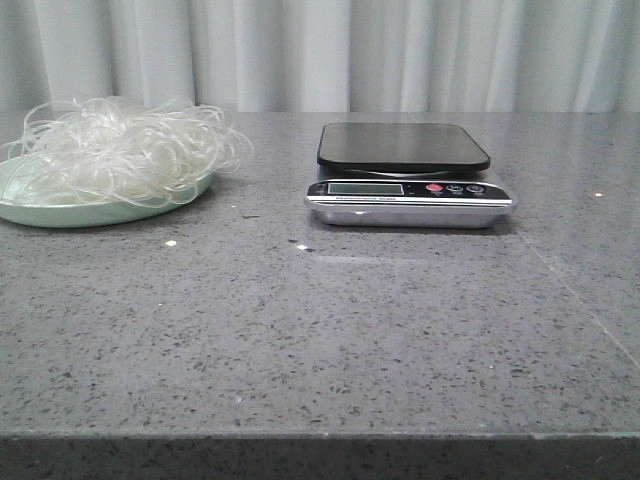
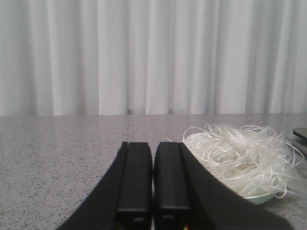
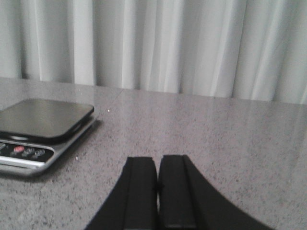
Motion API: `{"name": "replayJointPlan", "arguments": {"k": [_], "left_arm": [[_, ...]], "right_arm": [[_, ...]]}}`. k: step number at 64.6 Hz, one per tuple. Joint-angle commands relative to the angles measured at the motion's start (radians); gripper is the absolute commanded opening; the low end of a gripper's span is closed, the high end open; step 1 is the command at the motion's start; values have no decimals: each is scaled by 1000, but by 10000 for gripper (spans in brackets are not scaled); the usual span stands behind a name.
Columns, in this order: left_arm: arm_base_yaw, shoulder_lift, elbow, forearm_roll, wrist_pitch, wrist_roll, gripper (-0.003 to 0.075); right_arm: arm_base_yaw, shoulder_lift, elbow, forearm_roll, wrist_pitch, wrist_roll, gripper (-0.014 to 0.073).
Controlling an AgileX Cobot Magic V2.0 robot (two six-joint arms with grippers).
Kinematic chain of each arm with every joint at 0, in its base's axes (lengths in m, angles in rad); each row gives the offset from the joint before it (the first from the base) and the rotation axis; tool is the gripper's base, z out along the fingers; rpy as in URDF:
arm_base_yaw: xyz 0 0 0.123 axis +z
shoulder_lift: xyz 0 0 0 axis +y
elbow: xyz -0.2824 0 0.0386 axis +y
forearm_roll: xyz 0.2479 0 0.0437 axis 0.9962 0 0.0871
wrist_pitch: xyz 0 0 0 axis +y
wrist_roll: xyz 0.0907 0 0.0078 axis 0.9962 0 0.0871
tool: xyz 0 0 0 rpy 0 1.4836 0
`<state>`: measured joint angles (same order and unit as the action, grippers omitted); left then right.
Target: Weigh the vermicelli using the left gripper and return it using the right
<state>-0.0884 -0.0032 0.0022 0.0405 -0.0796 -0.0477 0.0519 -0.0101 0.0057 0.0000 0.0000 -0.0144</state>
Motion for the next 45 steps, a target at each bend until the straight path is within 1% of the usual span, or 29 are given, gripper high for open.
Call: {"name": "replayJointPlan", "arguments": {"k": [1, 16, 20, 45], "left_arm": [[3, -20, 8, -7, -76, -1, 132], [3, -20, 8, -7, -76, -1, 132], [3, -20, 8, -7, -76, -1, 132], [3, -20, 8, -7, -76, -1, 132]], "right_arm": [[-5, -17, 16, 0, -164, 1, 181], [-5, -17, 14, 0, -261, 1, 181], [-5, -17, 14, 23, -278, 1, 181], [-5, -17, 14, 35, -211, 14, 181]]}}
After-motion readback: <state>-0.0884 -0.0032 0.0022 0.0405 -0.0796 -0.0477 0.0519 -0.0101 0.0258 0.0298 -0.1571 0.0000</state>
